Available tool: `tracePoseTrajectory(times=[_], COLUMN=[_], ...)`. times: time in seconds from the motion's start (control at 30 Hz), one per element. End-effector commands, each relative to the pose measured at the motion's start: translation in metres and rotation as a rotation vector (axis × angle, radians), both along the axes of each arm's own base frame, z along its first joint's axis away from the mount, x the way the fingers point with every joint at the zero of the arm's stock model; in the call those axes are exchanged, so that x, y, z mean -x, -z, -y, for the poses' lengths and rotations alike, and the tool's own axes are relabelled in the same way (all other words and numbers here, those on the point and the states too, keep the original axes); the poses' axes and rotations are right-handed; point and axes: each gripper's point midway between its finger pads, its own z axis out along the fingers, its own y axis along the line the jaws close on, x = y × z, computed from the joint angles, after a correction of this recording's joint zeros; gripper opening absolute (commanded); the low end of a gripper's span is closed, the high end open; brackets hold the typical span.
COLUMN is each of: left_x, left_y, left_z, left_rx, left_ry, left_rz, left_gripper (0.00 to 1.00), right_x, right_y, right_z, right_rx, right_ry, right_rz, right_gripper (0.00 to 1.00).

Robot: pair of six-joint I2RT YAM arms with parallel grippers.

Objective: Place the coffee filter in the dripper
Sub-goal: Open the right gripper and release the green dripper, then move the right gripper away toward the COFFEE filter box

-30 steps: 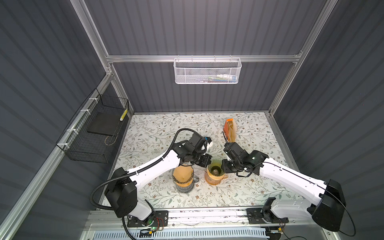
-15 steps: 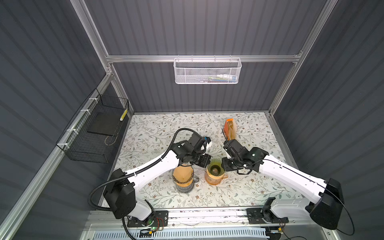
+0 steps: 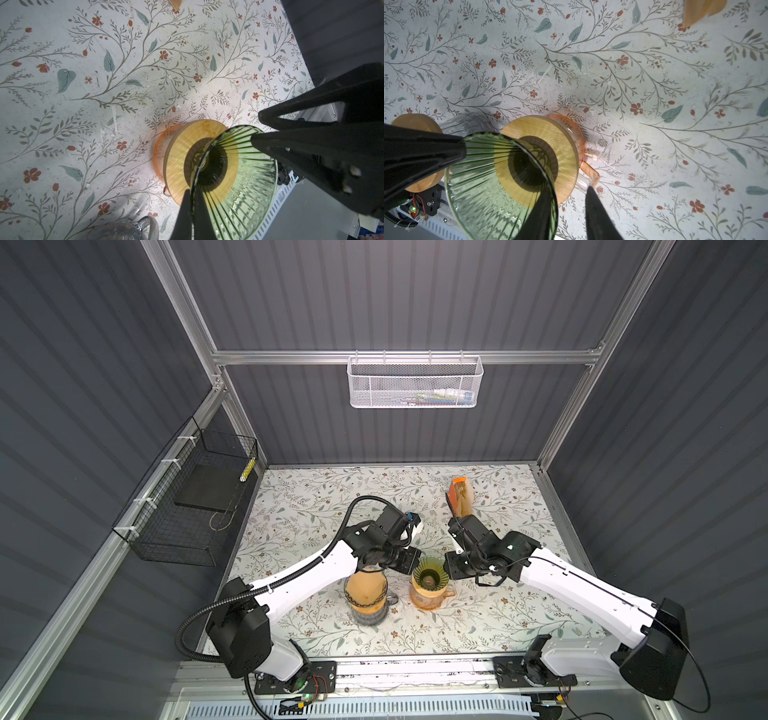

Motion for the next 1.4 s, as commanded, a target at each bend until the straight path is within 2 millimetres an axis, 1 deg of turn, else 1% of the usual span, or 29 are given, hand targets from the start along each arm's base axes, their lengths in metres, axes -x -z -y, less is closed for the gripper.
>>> tracePoseTrajectory(times=[0.0, 0.07, 0.2, 0.3, 0.4, 0.47, 0.5, 0.63, 0.8, 0.9, 0.93, 1.17, 1.37], left_x=[0.008, 0.008, 0.006, 0.004, 0.001, 0.0, 0.0, -0.002, -0.004, -0.004, -0.004, -0.006, -0.01], left_y=[0.015, 0.015, 0.016, 0.014, 0.009, 0.006, 0.005, -0.003, -0.008, -0.014, -0.016, -0.027, -0.04], left_z=[-0.018, -0.018, -0.019, -0.019, -0.018, -0.017, -0.017, -0.013, -0.012, -0.014, -0.014, -0.019, -0.023], left_rx=[-0.102, -0.099, -0.105, -0.105, -0.092, -0.082, -0.076, -0.048, -0.038, -0.031, -0.03, -0.021, -0.006], left_ry=[0.012, 0.01, 0.002, -0.006, -0.015, -0.02, -0.02, -0.02, -0.022, -0.03, -0.032, -0.057, -0.092], left_rz=[-0.019, -0.016, -0.009, 0.001, 0.018, 0.026, 0.03, 0.043, 0.051, 0.063, 0.068, 0.096, 0.136], left_gripper=[0.07, 0.1, 0.12, 0.17, 0.18, 0.18, 0.18, 0.19, 0.19, 0.19, 0.19, 0.2, 0.2], right_x=[-0.009, -0.01, -0.011, -0.013, -0.016, -0.018, -0.017, -0.022, -0.036, -0.045, -0.049, -0.077, -0.101], right_y=[-0.014, -0.014, -0.012, -0.012, -0.01, -0.002, -0.007, 0.004, 0.02, 0.021, 0.027, 0.028, 0.032], right_z=[0.018, 0.023, 0.035, 0.046, 0.057, 0.063, 0.067, 0.077, 0.086, 0.09, 0.091, 0.094, 0.087], right_rx=[0.026, 0.022, 0.012, 0.013, 0.008, 0.012, -0.009, -0.011, -0.013, -0.029, -0.019, -0.029, -0.033], right_ry=[0.053, 0.067, 0.101, 0.128, 0.162, 0.183, 0.193, 0.23, 0.259, 0.277, 0.285, 0.316, 0.316], right_rz=[0.059, 0.063, 0.066, 0.077, 0.086, 0.075, 0.095, 0.089, 0.106, 0.123, 0.11, 0.154, 0.164], right_gripper=[0.3, 0.31, 0.31, 0.31, 0.32, 0.32, 0.32, 0.32, 0.32, 0.32, 0.32, 0.29, 0.27])
